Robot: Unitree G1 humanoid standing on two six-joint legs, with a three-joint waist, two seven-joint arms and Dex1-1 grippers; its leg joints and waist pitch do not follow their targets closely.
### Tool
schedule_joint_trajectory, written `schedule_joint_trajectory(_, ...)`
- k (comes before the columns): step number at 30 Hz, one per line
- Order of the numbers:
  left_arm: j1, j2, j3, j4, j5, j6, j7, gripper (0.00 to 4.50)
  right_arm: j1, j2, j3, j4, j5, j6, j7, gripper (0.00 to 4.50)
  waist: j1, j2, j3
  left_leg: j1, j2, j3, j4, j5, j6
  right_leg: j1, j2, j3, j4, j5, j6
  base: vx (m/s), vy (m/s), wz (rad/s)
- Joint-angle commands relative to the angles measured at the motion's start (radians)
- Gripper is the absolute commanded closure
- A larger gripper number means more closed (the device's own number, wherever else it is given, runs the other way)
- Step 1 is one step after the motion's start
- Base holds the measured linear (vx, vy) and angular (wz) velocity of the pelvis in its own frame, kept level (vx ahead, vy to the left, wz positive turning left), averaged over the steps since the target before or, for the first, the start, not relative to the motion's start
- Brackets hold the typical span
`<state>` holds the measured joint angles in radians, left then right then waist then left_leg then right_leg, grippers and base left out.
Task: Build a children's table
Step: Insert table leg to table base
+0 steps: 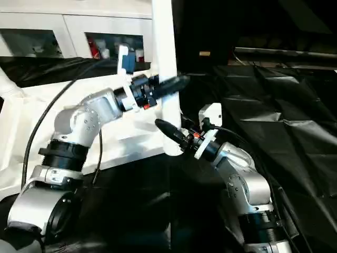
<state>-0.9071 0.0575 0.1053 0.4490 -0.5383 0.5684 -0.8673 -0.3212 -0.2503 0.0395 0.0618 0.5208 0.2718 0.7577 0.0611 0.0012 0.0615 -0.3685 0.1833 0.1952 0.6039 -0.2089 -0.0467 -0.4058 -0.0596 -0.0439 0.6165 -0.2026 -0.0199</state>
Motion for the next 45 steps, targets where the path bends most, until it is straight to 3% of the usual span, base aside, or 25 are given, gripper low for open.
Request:
schedule_joint_trajectory(1, -0.014, 0.010, 0.028, -0.003, -0.009, -0.004, 0.021, 1.76, -0.018, -0.005, -0.019, -0.013, 0.017, 0.002, 0.002, 2.62, 0.009, -0.010, -0.078, 0.005, 0.040, -0.021, -0.052, 0.008, 0.118, 0.074, -0.078, 0.044, -0.049, 0.088, -0.290, 0.000, 0.000, 0.00)
schedule_joint_trajectory(2, -0.014, 0.017, 0.020, -0.002, -0.007, -0.012, 0.012, 1.89, -0.023, -0.005, -0.018, -0.008, 0.020, 0.007, 0.009, 2.62, 0.009, -0.014, -0.078, 0.005, 0.041, -0.021, -0.052, 0.014, 0.122, 0.073, -0.077, 0.044, -0.048, 0.088, -0.288, 0.000, 0.000, 0.00)
schedule_joint_trajectory(9, -0.017, 0.020, 0.005, -0.022, -0.016, 0.004, -0.009, 2.50, -0.033, -0.008, -0.021, -0.003, 0.015, 0.017, 0.022, 2.62, 0.015, -0.006, -0.080, 0.006, 0.042, -0.021, -0.048, 0.033, 0.133, 0.071, -0.079, 0.043, -0.043, 0.110, -0.294, 0.000, 0.000, 0.00)
schedule_joint_trajectory(11, -0.014, 0.022, -0.015, -0.028, -0.006, 0.001, -0.022, 2.63, -0.033, -0.010, -0.021, -0.005, 0.011, 0.017, 0.022, 2.62, 0.018, -0.008, -0.080, 0.006, 0.042, -0.020, -0.049, 0.025, 0.127, 0.072, -0.079, 0.044, -0.044, 0.097, -0.289, 0.000, 0.000, 0.00)
schedule_joint_trajectory(12, -0.014, 0.023, -0.025, -0.027, 0.000, 0.002, -0.024, 2.63, -0.032, -0.011, -0.019, -0.008, 0.007, 0.016, 0.020, 2.62, 0.020, -0.001, -0.079, 0.007, 0.042, -0.021, -0.048, 0.021, 0.122, 0.070, -0.078, 0.044, -0.044, 0.090, -0.287, 0.000, 0.000, 0.00)
schedule_joint_trajectory(13, -0.014, 0.024, -0.027, -0.027, 0.002, 0.001, -0.024, 2.66, -0.031, -0.011, -0.018, -0.009, 0.004, 0.014, 0.019, 2.62, 0.019, -0.005, -0.079, 0.007, 0.042, -0.020, -0.049, 0.015, 0.117, 0.071, -0.077, 0.044, -0.046, 0.084, -0.284, 0.000, 0.000, 0.00)
schedule_joint_trajectory(15, -0.014, 0.026, -0.043, -0.030, 0.017, -0.012, -0.020, 2.68, -0.031, -0.016, -0.014, -0.009, -0.007, 0.012, 0.020, 2.62, 0.021, -0.003, -0.079, 0.009, 0.042, -0.021, -0.049, 0.014, 0.112, 0.070, -0.077, 0.044, -0.046, 0.084, -0.283, 0.000, 0.000, 0.00)
schedule_joint_trajectory(17, -0.012, 0.031, -0.067, -0.040, 0.041, -0.029, -0.021, 2.69, -0.031, -0.022, -0.014, -0.008, 0.006, 0.031, 0.034, 1.92, 0.024, -0.003, -0.079, 0.009, 0.042, -0.021, -0.049, 0.006, 0.105, 0.071, -0.077, 0.044, -0.046, 0.081, -0.280, 0.000, 0.000, 0.00)
schedule_joint_trajectory(20, -0.009, 0.047, -0.121, -0.069, 0.083, -0.058, -0.050, 2.69, -0.034, -0.052, -0.009, -0.021, 0.023, 0.102, 0.045, 1.90, 0.027, -0.001, -0.080, 0.010, 0.045, -0.022, -0.049, 0.006, 0.101, 0.071, -0.077, 0.046, -0.046, 0.081, -0.275, 0.000, 0.000, 0.00)
schedule_joint_trajectory(23, -0.010, 0.058, -0.144, -0.084, 0.090, -0.057, -0.076, 2.69, -0.051, -0.097, 0.013, -0.032, 0.003, 0.192, 0.027, 1.49, 0.028, -0.006, -0.078, 0.008, 0.041, -0.022, -0.051, 0.000, 0.090, 0.074, -0.076, 0.045, -0.047, 0.055, -0.267, 0.000, 0.000, 0.00)
schedule_joint_trajectory(26, -0.008, 0.068, -0.164, -0.094, 0.094, -0.052, -0.099, 2.69, -0.059, -0.136, 0.028, -0.053, 0.021, 0.265, 0.059, 1.48, 0.028, -0.010, -0.077, 0.007, 0.040, -0.020, -0.050, -0.009, 0.081, 0.074, -0.076, 0.047, -0.050, 0.034, -0.262, 0.000, 0.000, 0.00)
schedule_joint_trajectory(29, -0.006, 0.068, -0.168, -0.095, 0.094, -0.059, -0.095, 2.69, -0.070, -0.145, 0.026, -0.050, 0.030, 0.289, 0.069, 1.48, 0.028, -0.012, -0.076, 0.005, 0.039, -0.020, -0.049, -0.015, 0.078, 0.073, -0.077, 0.046, -0.051, 0.018, -0.259, 0.000, 0.000, 0.00)
schedule_joint_trajectory(34, 0.001, 0.069, -0.171, -0.111, 0.085, -0.046, -0.107, 2.69, -0.090, -0.151, 0.037, -0.032, 0.008, 0.298, 0.067, 1.48, 0.029, -0.010, -0.078, 0.006, 0.040, -0.021, -0.048, -0.006, 0.074, 0.072, -0.077, 0.046, -0.049, 0.014, -0.257, 0.000, 0.000, 0.00)
schedule_joint_trajectory(35, 0.003, 0.070, -0.171, -0.115, 0.083, -0.043, -0.109, 2.69, -0.091, -0.150, 0.041, -0.032, 0.005, 0.301, 0.066, 1.48, 0.029, -0.016, -0.078, 0.005, 0.040, -0.020, -0.049, -0.006, 0.075, 0.072, -0.077, 0.046, -0.050, 0.014, -0.255, 0.000, 0.000, 0.00)
schedule_joint_trajectory(45, 0.003, 0.071, -0.170, -0.121, 0.072, -0.035, -0.116, 2.69, -0.101, -0.138, 0.062, -0.009, -0.018, 0.311, 0.059, 1.48, 0.030, -0.011, -0.078, 0.006, 0.040, -0.021, -0.048, -0.005, 0.070, 0.070, -0.077, 0.046, -0.048, 0.015, -0.257, 0.000, 0.000, 0.00)
